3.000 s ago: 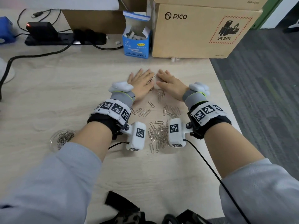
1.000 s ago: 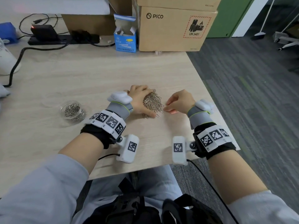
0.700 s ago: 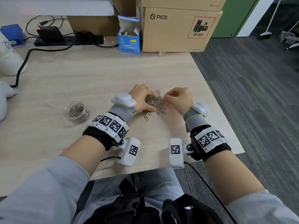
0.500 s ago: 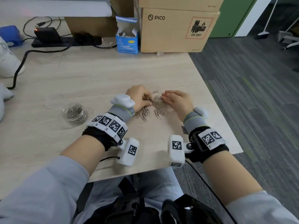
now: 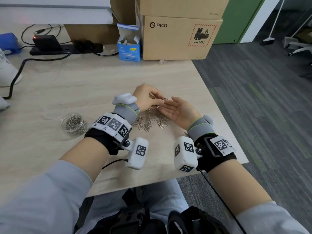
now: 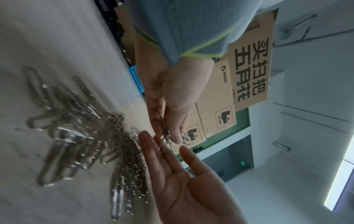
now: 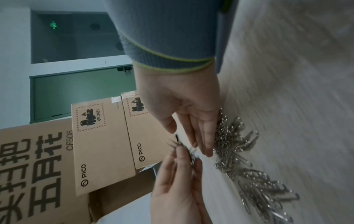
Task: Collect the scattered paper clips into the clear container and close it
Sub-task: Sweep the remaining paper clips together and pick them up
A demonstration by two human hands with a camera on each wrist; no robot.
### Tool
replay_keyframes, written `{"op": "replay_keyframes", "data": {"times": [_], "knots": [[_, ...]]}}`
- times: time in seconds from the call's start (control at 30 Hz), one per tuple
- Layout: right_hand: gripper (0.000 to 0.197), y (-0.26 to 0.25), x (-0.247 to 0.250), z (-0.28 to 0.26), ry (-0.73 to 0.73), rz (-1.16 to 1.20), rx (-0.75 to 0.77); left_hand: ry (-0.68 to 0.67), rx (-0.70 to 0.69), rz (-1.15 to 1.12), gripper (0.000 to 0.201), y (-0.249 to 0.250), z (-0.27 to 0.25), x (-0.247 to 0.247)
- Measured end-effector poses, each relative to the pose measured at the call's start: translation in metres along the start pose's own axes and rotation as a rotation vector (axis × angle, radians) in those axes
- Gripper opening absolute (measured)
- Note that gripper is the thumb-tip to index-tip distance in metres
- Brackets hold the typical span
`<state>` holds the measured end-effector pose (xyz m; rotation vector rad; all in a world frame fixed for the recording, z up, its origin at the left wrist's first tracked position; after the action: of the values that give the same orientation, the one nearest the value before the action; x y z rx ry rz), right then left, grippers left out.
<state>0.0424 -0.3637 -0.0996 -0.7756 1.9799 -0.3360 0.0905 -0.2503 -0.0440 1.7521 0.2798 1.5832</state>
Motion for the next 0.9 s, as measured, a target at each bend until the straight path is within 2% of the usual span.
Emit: {"op": "replay_keyframes", "data": {"times": [0.17, 0.3, 0.4, 0.47, 0.5, 0.53, 0.6, 0.63, 0.67, 0.73, 0.9], "knots": [[0.033, 0.004, -0.016, -0.006, -0.127, 0.044, -0.07, -0.091, -0.081, -0.024, 0.013, 0.032, 0.004, -0.009], [0.032, -0.001, -0.01, -0.004, -0.079, 0.155, -0.046, -0.182, -0.127, -0.02, 0.016, 0.045, 0.003, -0.015], [0.023, -0.007, 0.0, -0.004, -0.014, 0.26, -0.024, -0.076, -0.127, -0.027, 0.023, 0.043, 0.006, -0.008], [0.026, -0.01, 0.004, -0.007, -0.009, 0.32, -0.024, 0.037, -0.062, 0.004, 0.026, 0.032, 0.007, 0.001], [0.029, -0.011, 0.006, -0.008, -0.004, 0.33, -0.016, 0.049, -0.023, 0.045, 0.027, 0.023, 0.008, 0.001], [0.031, -0.014, 0.009, -0.008, 0.0, 0.345, -0.003, 0.011, 0.008, 0.104, 0.033, 0.014, 0.008, -0.001], [0.031, -0.018, 0.013, -0.009, 0.007, 0.376, 0.023, -0.147, 0.025, 0.284, 0.066, 0.0, 0.006, -0.014], [0.031, -0.019, 0.015, -0.008, 0.009, 0.392, 0.024, -0.222, 0.027, 0.386, 0.076, -0.005, 0.002, -0.021], [0.031, -0.02, 0.017, -0.008, 0.009, 0.399, 0.026, -0.264, 0.033, 0.469, 0.076, -0.007, -0.002, -0.027], [0.031, -0.021, 0.018, -0.007, 0.008, 0.412, 0.028, -0.262, 0.014, 0.539, 0.069, -0.008, -0.006, -0.034], [0.031, -0.016, 0.015, -0.005, -0.004, 0.451, 0.01, -0.225, -0.048, 0.372, 0.041, -0.007, -0.005, -0.033]]}}
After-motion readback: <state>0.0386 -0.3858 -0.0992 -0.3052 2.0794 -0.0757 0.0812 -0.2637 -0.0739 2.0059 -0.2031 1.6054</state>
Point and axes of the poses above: each hand's wrist, its own z-axis towards the middle knuckle, its own x-axis out of the back of the hand, y = z × x, the point moved 7 cm from there along z, towards the middle knuckle, and after that the axes turned 12 degrees about z, right-handed, at the moved point
